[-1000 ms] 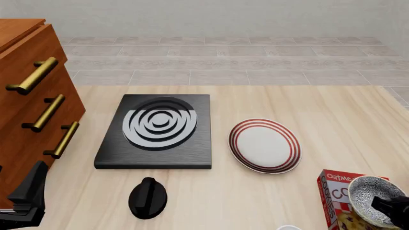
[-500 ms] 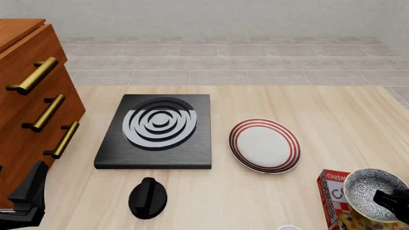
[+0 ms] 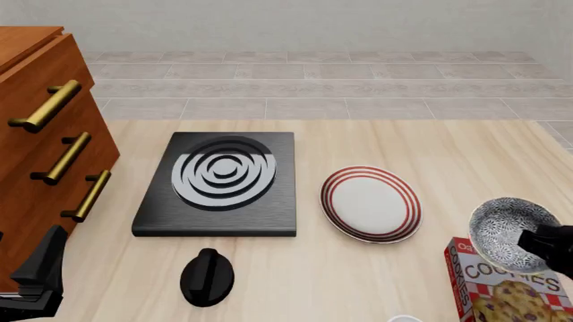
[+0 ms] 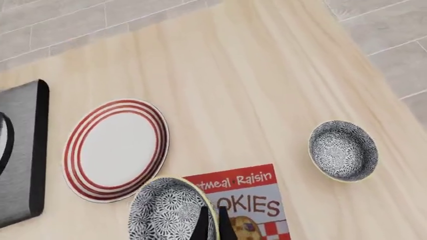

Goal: Pick the akita bowl on the cookies box and place it on the plate.

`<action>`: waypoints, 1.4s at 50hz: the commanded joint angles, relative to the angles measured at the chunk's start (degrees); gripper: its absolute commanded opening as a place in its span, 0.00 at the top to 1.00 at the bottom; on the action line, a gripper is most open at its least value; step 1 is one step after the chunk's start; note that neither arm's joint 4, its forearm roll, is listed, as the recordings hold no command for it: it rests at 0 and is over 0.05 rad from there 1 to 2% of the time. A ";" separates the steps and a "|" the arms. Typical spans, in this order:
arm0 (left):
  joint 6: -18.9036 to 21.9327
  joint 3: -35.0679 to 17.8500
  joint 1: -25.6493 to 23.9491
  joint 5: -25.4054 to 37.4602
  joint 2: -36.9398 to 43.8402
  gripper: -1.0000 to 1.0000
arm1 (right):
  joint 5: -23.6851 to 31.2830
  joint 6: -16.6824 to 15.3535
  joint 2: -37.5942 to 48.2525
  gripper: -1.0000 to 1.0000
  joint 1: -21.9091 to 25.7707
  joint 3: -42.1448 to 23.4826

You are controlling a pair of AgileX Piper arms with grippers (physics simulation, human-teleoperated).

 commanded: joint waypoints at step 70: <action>0.00 0.00 0.00 0.00 0.00 0.00 | -29.72 17.43 43.13 1.00 21.75 -15.98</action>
